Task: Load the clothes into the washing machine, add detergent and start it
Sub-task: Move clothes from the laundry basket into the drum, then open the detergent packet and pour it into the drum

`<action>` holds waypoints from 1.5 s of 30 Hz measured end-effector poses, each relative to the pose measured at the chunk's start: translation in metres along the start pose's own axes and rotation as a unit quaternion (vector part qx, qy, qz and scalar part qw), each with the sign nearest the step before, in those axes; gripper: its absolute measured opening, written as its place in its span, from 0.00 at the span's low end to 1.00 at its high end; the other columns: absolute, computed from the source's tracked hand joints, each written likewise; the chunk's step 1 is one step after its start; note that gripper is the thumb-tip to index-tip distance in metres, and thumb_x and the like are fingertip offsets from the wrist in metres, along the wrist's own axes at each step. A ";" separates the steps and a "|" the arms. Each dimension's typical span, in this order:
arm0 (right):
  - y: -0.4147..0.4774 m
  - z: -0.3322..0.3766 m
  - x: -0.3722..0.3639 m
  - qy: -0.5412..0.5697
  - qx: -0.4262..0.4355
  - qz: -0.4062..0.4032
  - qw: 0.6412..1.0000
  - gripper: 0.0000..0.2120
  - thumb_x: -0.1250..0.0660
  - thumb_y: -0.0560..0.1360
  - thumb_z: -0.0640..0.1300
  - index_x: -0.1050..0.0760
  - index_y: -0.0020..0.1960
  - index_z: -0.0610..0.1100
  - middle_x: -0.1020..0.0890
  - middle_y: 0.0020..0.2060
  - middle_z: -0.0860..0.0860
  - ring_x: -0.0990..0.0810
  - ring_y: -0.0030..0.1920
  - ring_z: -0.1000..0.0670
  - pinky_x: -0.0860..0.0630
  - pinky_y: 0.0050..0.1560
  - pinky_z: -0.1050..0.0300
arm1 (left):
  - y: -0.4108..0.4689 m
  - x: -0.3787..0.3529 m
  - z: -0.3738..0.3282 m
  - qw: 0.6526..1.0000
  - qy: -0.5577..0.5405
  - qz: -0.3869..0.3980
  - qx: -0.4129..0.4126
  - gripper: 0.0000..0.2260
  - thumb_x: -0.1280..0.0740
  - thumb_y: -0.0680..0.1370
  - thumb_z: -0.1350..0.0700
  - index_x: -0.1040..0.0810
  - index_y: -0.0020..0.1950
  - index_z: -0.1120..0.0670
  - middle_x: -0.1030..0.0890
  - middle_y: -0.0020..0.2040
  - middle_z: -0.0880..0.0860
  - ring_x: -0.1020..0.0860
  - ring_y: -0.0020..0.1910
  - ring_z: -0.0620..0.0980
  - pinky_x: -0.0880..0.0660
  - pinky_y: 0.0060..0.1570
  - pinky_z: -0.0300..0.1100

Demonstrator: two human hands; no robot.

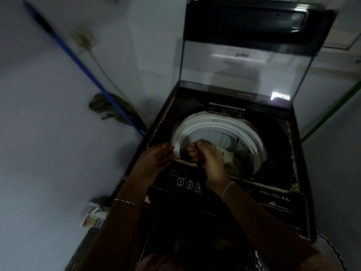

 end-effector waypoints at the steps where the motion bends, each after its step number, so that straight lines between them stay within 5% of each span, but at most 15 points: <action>1: -0.009 -0.001 -0.006 -0.014 0.012 0.031 0.999 0.14 0.38 0.78 0.46 0.19 0.48 0.37 0.17 0.43 0.44 0.19 0.47 0.48 0.24 0.51 0.57 | -0.011 0.010 0.005 1.000 -0.008 -0.019 -0.006 0.10 0.40 0.81 0.55 0.24 0.60 0.54 0.19 0.57 0.53 0.21 0.53 0.51 0.25 0.50 0.42; 5: -0.036 -0.012 -0.027 -0.054 0.041 0.109 0.992 0.14 0.40 0.80 0.39 0.24 0.52 0.27 0.18 0.42 0.47 0.19 0.42 0.59 0.25 0.47 0.67 | -0.056 0.046 0.033 0.992 -0.070 -0.101 -0.013 0.11 0.38 0.80 0.54 0.24 0.60 0.55 0.19 0.57 0.52 0.21 0.54 0.51 0.26 0.48 0.42; 9: -0.048 -0.037 -0.061 -0.148 0.055 0.156 0.975 0.09 0.35 0.77 0.42 0.20 0.51 0.38 0.18 0.48 0.47 0.20 0.52 0.50 0.25 0.57 0.58 | -0.099 0.089 0.067 0.981 -0.131 -0.143 0.019 0.13 0.41 0.81 0.57 0.27 0.65 0.56 0.21 0.61 0.54 0.22 0.51 0.50 0.26 0.46 0.43; 14: -0.058 -0.067 -0.113 -0.276 0.074 0.240 0.928 0.07 0.33 0.76 0.45 0.22 0.53 0.47 0.20 0.49 0.50 0.21 0.53 0.50 0.23 0.58 0.52 | -0.146 0.152 0.082 0.951 -0.210 -0.225 0.021 0.11 0.42 0.81 0.58 0.26 0.62 0.54 0.20 0.56 0.53 0.23 0.51 0.51 0.30 0.61 0.48; 18: -0.059 -0.086 -0.155 -0.424 0.180 0.281 0.842 0.13 0.32 0.74 0.46 0.22 0.57 0.45 0.22 0.49 0.52 0.25 0.56 0.50 0.28 0.62 0.52 | -0.172 0.198 0.084 0.930 -0.244 -0.275 0.002 0.08 0.39 0.80 0.59 0.25 0.57 0.55 0.20 0.50 0.53 0.23 0.44 0.50 0.24 0.41 0.41; 22: -0.052 -0.100 -0.189 -0.546 0.312 0.247 0.738 0.13 0.34 0.73 0.46 0.24 0.57 0.49 0.21 0.56 0.50 0.27 0.61 0.45 0.31 0.61 0.48 | -0.182 0.244 0.093 0.916 -0.242 -0.316 0.041 0.06 0.38 0.79 0.60 0.24 0.54 0.59 0.18 0.47 0.58 0.22 0.44 0.53 0.24 0.41 0.43; 25: -0.042 -0.107 -0.209 -0.604 0.337 0.214 0.690 0.12 0.35 0.73 0.48 0.23 0.56 0.49 0.20 0.54 0.51 0.27 0.61 0.46 0.33 0.59 0.46 | -0.174 0.281 0.099 0.915 -0.213 -0.333 0.078 0.08 0.35 0.77 0.60 0.23 0.55 0.60 0.20 0.52 0.61 0.23 0.49 0.57 0.26 0.45 0.46; 28: -0.028 -0.119 -0.226 -0.654 0.335 0.232 0.637 0.12 0.36 0.74 0.48 0.23 0.56 0.47 0.20 0.55 0.50 0.28 0.63 0.46 0.34 0.60 0.46 | -0.151 0.313 0.094 0.918 -0.155 -0.353 0.094 0.04 0.35 0.77 0.62 0.21 0.47 0.61 0.17 0.38 0.57 0.23 0.40 0.53 0.26 0.41 0.44; 30: -0.020 -0.136 -0.238 -0.671 0.325 0.255 0.616 0.12 0.37 0.74 0.48 0.23 0.56 0.47 0.20 0.54 0.49 0.29 0.63 0.45 0.35 0.61 0.46 | -0.132 0.330 0.088 0.924 -0.096 -0.359 0.090 0.07 0.37 0.78 0.63 0.22 0.42 0.60 0.19 0.37 0.56 0.23 0.38 0.52 0.26 0.39 0.41; 35: -0.005 -0.219 -0.274 -0.665 0.293 0.303 0.616 0.11 0.37 0.73 0.49 0.22 0.54 0.47 0.19 0.52 0.49 0.26 0.59 0.45 0.34 0.60 0.48 | -0.062 0.390 0.115 0.927 0.069 -0.351 0.113 0.11 0.38 0.80 0.61 0.22 0.57 0.65 0.21 0.43 0.58 0.24 0.39 0.51 0.26 0.41 0.43; 40: 0.014 -0.339 -0.307 -0.690 0.247 0.374 0.568 0.14 0.39 0.73 0.50 0.26 0.58 0.49 0.21 0.56 0.50 0.26 0.60 0.46 0.34 0.61 0.48 | 0.014 0.450 0.180 0.906 0.214 -0.321 0.173 0.14 0.37 0.79 0.57 0.24 0.62 0.62 0.23 0.48 0.56 0.28 0.35 0.45 0.30 0.34 0.35; 42: 0.024 -0.387 -0.318 -0.703 0.223 0.407 0.539 0.17 0.38 0.73 0.50 0.28 0.61 0.49 0.23 0.59 0.50 0.27 0.62 0.46 0.34 0.62 0.48 | 0.043 0.469 0.201 0.895 0.262 -0.312 0.181 0.14 0.37 0.80 0.57 0.25 0.64 0.61 0.23 0.52 0.58 0.27 0.38 0.46 0.31 0.33 0.32; 45: 0.044 -0.442 -0.339 -0.703 0.154 0.440 0.537 0.20 0.36 0.73 0.50 0.31 0.64 0.48 0.27 0.63 0.49 0.30 0.65 0.45 0.34 0.63 0.48 | 0.081 0.494 0.224 0.880 0.273 -0.328 0.207 0.17 0.37 0.79 0.58 0.30 0.68 0.60 0.24 0.63 0.60 0.24 0.55 0.55 0.30 0.48 0.38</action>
Point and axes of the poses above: each hand's wrist, its own y-axis towards the middle knuckle, its own x-axis out of the back of the hand, z = x × y, the point moved 1 cm from there along y, towards the middle knuckle
